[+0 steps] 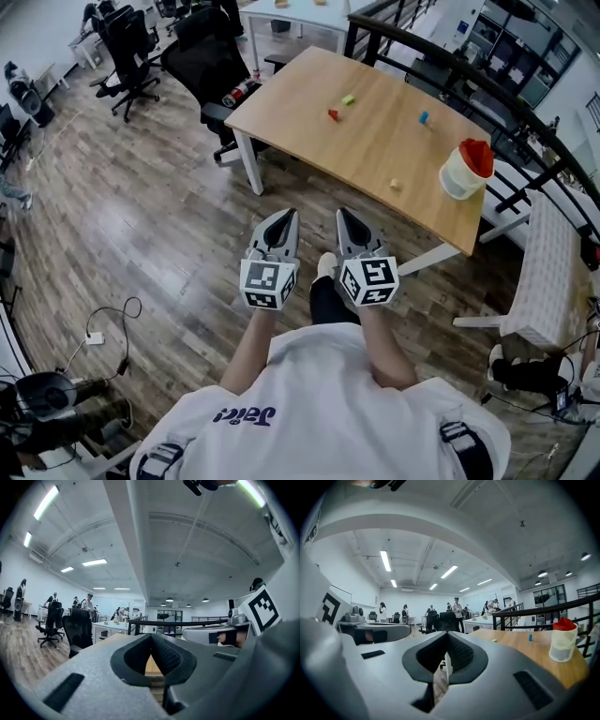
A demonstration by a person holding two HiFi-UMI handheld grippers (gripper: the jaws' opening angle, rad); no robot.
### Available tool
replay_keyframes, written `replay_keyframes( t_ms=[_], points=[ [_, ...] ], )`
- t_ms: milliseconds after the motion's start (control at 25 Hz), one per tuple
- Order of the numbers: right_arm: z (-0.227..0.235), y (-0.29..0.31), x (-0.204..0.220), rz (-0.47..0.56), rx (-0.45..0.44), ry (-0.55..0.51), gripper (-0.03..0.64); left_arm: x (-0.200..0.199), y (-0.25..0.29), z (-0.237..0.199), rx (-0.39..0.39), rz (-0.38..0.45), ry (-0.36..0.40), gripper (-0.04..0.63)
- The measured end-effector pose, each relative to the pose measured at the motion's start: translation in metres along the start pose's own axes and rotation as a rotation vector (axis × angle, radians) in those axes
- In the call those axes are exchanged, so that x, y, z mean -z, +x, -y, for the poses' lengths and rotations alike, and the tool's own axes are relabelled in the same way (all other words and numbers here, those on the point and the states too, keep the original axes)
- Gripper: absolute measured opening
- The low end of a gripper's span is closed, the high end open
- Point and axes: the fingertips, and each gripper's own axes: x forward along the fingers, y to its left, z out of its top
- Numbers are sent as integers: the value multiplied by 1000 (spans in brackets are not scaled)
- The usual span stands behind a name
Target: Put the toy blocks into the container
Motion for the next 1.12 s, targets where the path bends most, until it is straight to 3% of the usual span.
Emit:
replay_keyframes(
  t_ms=[280, 560, 720, 880, 1120],
  points=[
    [117, 93, -31, 26, 74, 25, 12, -24, 165, -7, 123, 5, 27, 6],
    [254, 175, -80, 56, 203, 38, 12, -51, 337, -5, 257, 8, 37, 6],
    [307, 196, -66, 10, 272, 68, 12, -40, 389, -2, 307, -23, 22, 6],
    [331, 209, -38, -53, 331, 109, 12, -18, 419, -7, 372, -69, -1, 6],
    [353, 236, -19, -82, 436, 121, 12, 1, 470, -7, 542, -105, 14, 6]
  ],
)
